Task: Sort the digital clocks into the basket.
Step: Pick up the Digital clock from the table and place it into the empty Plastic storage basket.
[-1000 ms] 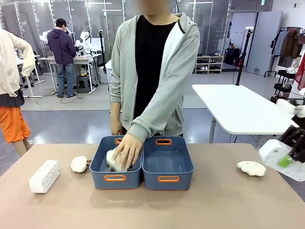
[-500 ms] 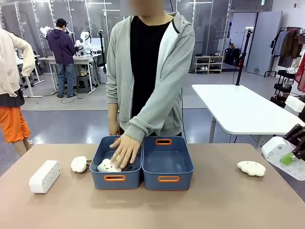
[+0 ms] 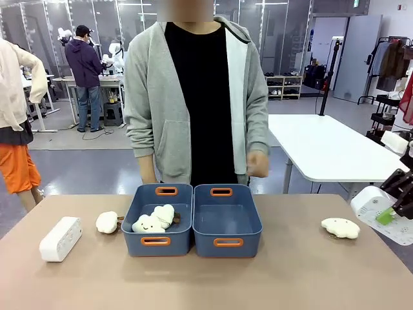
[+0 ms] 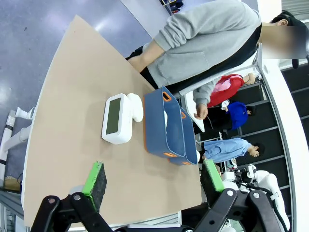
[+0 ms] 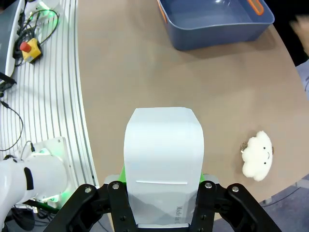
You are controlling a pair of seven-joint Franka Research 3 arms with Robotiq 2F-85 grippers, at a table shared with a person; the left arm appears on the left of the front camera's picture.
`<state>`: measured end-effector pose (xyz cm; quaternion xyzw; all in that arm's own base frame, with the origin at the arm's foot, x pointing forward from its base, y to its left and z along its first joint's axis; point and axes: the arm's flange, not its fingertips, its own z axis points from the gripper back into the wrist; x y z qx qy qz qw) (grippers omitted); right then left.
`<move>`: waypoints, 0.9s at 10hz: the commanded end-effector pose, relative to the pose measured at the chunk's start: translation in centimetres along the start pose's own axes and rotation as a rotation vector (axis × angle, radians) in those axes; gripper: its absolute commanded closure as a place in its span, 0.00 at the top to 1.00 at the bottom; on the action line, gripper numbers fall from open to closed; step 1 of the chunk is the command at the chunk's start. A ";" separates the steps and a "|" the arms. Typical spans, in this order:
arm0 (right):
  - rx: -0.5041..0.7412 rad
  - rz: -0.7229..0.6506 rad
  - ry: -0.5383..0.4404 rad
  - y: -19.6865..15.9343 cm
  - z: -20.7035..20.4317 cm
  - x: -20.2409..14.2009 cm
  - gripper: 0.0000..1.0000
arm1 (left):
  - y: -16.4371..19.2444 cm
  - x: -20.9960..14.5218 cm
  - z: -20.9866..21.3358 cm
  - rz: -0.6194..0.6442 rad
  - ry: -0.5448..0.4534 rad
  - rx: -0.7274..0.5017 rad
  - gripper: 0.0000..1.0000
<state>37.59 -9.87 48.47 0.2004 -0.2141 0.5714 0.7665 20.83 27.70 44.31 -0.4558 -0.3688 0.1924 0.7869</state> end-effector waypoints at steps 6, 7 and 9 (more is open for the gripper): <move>-0.034 0.060 0.047 0.8 -0.9 7.5 0.50 | -0.1 0.1 0.1 -0.019 -0.010 -0.023 1.00; -0.034 0.057 0.077 1.0 -1.8 10.9 0.50 | -0.1 0.1 0.1 -0.019 -0.010 -0.023 1.00; -0.031 0.038 0.130 1.3 -5.4 17.1 0.50 | -0.1 0.1 0.1 -0.019 -0.010 -0.023 1.00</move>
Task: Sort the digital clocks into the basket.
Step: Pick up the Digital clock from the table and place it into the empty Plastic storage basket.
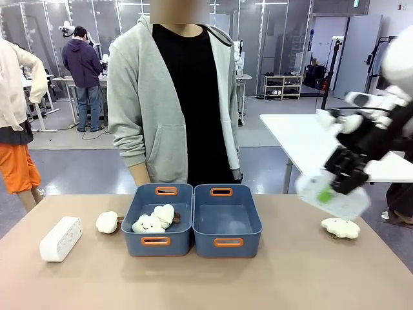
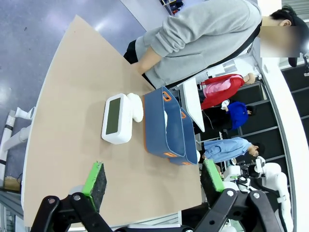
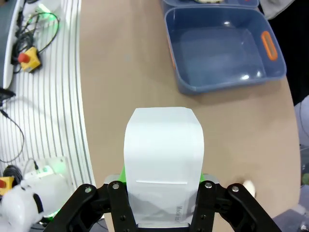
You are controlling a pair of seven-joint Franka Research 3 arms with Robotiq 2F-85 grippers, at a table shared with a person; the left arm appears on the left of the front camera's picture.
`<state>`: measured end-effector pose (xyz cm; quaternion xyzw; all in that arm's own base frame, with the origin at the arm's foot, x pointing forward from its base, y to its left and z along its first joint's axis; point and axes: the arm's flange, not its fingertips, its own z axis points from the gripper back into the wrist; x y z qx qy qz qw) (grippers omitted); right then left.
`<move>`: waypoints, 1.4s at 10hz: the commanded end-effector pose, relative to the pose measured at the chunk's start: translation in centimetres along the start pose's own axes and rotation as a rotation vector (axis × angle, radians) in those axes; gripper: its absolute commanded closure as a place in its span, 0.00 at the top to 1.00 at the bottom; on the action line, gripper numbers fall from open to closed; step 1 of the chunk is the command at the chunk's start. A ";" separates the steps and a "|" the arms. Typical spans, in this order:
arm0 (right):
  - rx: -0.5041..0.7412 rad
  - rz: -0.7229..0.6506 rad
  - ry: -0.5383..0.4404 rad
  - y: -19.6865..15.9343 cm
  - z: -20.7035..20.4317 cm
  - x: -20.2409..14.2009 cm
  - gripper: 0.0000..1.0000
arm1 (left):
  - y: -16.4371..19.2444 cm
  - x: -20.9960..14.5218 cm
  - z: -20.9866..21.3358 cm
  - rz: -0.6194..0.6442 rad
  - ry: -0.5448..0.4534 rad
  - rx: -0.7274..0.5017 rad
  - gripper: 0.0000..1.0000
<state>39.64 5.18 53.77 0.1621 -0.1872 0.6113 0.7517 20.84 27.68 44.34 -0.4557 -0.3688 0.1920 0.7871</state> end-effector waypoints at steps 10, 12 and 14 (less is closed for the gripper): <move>-0.165 0.109 0.189 -4.0 -21.4 17.0 0.50 | -0.1 0.1 0.1 -0.018 -0.010 -0.023 1.00; -0.105 0.150 0.187 -5.4 -23.6 15.9 0.50 | -0.1 0.1 0.1 -0.018 -0.010 -0.023 1.00; -0.027 0.209 0.235 -5.7 -25.9 14.8 0.50 | -0.1 0.1 0.1 -0.018 -0.010 -0.023 1.00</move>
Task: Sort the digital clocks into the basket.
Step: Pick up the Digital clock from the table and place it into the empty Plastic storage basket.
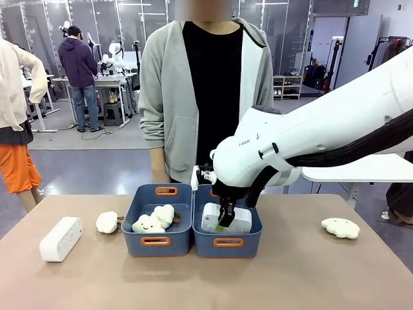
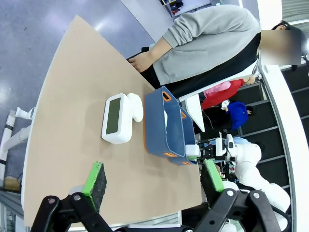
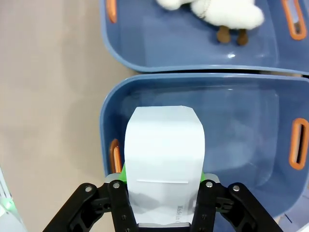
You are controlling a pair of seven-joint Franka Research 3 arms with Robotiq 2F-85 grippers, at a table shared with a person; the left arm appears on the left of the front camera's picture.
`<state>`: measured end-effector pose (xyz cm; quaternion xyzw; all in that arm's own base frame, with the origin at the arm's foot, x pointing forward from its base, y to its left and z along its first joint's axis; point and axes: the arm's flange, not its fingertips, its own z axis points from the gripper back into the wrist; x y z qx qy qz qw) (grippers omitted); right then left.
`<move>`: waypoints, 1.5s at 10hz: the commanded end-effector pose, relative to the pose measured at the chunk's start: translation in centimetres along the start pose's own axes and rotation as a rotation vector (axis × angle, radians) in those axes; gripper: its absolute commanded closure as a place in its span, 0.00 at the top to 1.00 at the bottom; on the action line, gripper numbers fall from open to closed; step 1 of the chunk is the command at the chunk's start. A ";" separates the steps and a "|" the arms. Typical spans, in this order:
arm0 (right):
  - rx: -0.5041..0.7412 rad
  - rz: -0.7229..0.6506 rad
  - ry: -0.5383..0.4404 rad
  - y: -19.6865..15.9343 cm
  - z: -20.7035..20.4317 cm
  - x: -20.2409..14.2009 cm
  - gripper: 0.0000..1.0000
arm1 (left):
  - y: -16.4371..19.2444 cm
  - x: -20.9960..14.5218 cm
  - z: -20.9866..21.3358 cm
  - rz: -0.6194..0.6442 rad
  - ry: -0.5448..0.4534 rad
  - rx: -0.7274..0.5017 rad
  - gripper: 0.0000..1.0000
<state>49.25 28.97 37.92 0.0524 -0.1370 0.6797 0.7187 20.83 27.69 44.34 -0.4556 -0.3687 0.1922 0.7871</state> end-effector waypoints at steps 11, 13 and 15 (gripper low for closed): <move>0.008 0.037 0.011 -1.9 0.1 -1.1 1.00 | -0.1 0.1 0.1 -0.018 -0.010 -0.023 1.00; 0.008 0.037 0.011 -1.9 0.1 -1.1 1.00 | -0.1 0.1 0.1 -0.018 -0.010 -0.023 1.00; 0.008 0.037 0.011 -1.9 0.1 -1.1 1.00 | -0.1 0.1 0.1 -0.018 -0.010 -0.023 1.00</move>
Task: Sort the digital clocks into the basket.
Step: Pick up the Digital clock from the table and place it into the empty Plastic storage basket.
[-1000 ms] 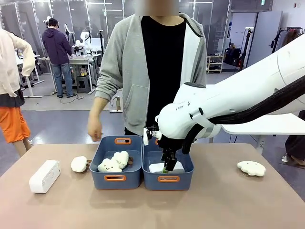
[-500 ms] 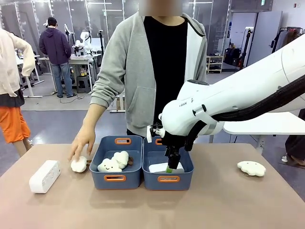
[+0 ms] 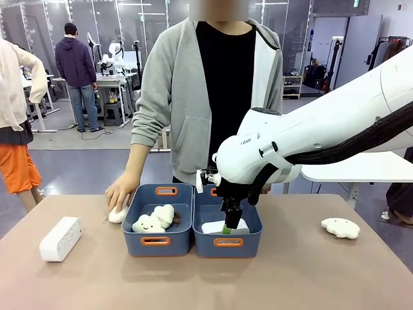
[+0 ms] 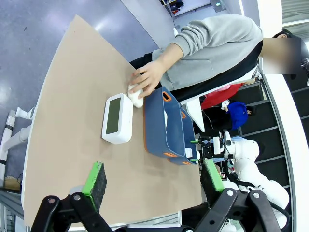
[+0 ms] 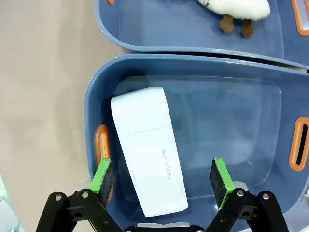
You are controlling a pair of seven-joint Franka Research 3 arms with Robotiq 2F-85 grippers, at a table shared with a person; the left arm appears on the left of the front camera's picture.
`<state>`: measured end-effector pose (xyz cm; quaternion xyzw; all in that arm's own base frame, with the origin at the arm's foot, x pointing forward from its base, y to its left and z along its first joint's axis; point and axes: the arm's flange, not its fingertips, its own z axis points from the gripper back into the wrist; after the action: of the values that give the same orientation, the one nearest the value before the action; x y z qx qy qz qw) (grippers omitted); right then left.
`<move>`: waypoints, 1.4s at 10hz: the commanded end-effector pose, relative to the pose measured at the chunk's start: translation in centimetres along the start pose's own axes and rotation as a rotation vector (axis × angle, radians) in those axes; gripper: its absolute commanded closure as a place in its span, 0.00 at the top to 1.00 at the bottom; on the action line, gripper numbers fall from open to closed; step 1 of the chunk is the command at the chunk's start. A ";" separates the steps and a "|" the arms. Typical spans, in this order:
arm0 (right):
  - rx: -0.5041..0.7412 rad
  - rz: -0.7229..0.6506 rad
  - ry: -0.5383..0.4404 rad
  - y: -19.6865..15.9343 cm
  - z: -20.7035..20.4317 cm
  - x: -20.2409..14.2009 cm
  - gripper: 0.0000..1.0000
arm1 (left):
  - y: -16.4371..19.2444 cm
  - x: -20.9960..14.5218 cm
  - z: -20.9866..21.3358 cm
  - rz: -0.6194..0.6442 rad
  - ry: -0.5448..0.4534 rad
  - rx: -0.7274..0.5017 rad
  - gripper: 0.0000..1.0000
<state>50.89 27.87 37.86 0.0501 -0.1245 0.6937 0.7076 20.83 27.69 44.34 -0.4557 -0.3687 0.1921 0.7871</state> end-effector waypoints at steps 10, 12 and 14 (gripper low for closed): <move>0.264 -0.666 -0.584 8.6 17.2 -18.2 1.00 | -0.1 0.1 0.1 -0.018 -0.010 -0.023 1.00; 0.346 -0.866 -0.710 11.4 18.7 -25.3 1.00 | -0.1 0.1 0.1 -0.018 -0.010 -0.023 1.00; 0.374 -1.078 -0.777 16.3 19.4 -33.6 1.00 | -0.1 0.1 0.1 -0.018 -0.010 -0.023 1.00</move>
<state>34.44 -6.74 46.74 0.4513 -0.1974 0.2455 0.8350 20.80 27.72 44.34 -0.4556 -0.3688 0.1926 0.7870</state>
